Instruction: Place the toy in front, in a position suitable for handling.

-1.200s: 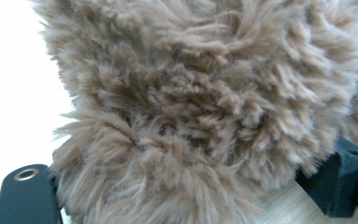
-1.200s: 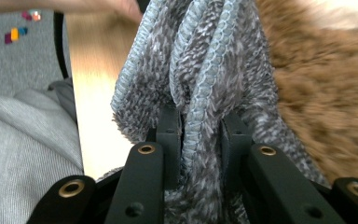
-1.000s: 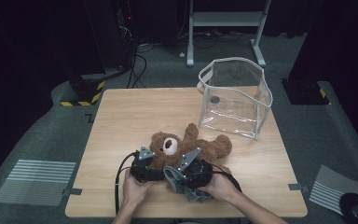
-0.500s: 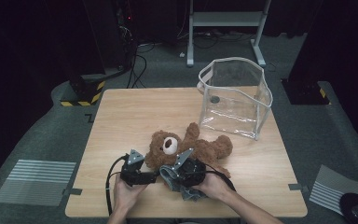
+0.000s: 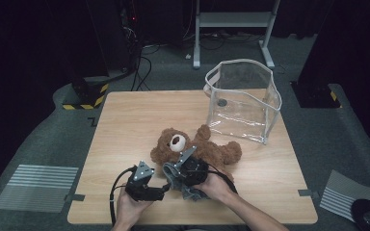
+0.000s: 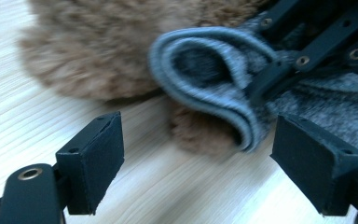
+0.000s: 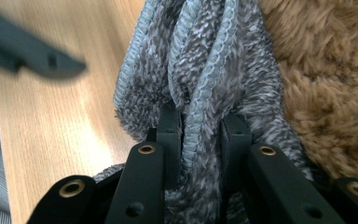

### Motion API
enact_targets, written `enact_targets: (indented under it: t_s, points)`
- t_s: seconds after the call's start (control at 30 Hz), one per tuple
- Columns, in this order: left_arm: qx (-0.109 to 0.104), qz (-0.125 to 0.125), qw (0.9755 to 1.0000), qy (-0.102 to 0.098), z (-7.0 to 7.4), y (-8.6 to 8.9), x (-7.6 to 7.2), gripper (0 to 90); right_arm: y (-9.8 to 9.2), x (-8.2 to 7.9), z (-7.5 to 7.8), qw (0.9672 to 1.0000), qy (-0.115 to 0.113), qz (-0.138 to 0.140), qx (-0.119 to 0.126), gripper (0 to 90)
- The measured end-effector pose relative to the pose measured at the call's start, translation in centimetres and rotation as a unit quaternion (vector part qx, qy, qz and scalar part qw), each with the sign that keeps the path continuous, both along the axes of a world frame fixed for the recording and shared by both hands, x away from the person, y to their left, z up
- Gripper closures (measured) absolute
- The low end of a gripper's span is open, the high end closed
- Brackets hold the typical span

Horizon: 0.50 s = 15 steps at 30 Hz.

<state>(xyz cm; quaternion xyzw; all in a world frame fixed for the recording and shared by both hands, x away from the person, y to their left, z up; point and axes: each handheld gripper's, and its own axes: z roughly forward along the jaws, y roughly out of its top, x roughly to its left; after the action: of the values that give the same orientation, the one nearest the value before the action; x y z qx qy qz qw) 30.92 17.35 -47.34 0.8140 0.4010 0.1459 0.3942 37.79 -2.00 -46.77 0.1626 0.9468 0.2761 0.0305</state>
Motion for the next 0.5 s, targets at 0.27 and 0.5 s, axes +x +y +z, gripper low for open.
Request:
enact_targets:
  t_s: [0.27,0.5]
  points:
    - [-0.005,-0.037,0.9993,-0.005,0.0,-2.0,0.8,17.9,0.0,-0.7,0.0,1.0,0.001,0.001,-0.004,71.5]
    - [0.001,-0.044,0.999,-0.007,-0.1,-2.4,0.9,18.2,-0.2,-0.8,0.0,1.0,-0.001,0.001,-0.001,69.9]
